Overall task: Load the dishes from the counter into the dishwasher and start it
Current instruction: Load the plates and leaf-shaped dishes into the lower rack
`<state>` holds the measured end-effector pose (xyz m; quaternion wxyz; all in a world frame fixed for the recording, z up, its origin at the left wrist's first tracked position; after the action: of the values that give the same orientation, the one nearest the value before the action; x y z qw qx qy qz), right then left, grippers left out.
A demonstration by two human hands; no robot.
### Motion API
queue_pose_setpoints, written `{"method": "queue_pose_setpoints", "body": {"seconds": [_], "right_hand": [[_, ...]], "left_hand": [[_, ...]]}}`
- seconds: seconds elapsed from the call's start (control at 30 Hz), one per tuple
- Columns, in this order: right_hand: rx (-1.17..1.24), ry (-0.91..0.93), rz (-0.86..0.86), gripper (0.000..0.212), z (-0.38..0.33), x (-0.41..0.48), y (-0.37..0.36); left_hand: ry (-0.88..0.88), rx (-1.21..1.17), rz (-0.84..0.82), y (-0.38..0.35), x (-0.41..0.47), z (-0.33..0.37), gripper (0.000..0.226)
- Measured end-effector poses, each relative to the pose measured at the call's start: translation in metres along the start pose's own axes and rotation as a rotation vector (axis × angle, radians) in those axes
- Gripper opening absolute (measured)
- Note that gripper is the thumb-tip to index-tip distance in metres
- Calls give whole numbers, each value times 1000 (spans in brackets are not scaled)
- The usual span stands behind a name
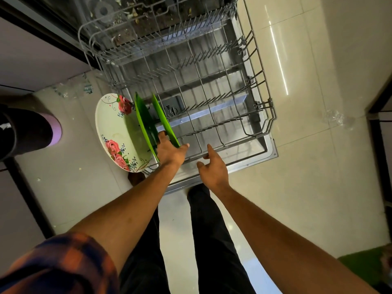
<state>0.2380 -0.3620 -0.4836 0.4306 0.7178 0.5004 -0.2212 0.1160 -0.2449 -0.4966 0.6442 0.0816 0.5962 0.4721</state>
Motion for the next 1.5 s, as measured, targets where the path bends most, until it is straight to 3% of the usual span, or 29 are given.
{"method": "queue_pose_setpoints", "body": {"seconds": [0.47, 0.93, 1.07, 1.3, 1.43, 1.5], "right_hand": [[103, 27, 51, 57, 4, 6, 7], [182, -22, 1, 45, -4, 6, 16], [170, -63, -58, 40, -7, 3, 19], [131, -123, -34, 22, -29, -11, 26], [143, -88, 0, 5, -67, -26, 31], [136, -63, 38, 8, -93, -41, 29]], "left_hand": [[77, -42, -127, -31, 10, -8, 111], [73, -167, -319, -9, 18, -26, 118], [49, -196, -328, 10, 3, -18, 97], [-46, -214, -343, 69, -37, -26, 14], [-226, -133, -359, 120, -54, -35, 17], [-307, -108, -356, 152, -61, -43, 22]]}}
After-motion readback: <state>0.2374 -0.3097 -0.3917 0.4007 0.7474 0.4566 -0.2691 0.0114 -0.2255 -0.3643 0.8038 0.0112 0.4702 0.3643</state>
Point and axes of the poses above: each hand's wrist, its own x-axis towards the middle knuckle, its own y-axis out of the back of the hand, z = x × y, the point moved 6 cm from there along x, towards the middle knuckle, and after that the axes turned 9 degrees about x, right-handed, at the moved point
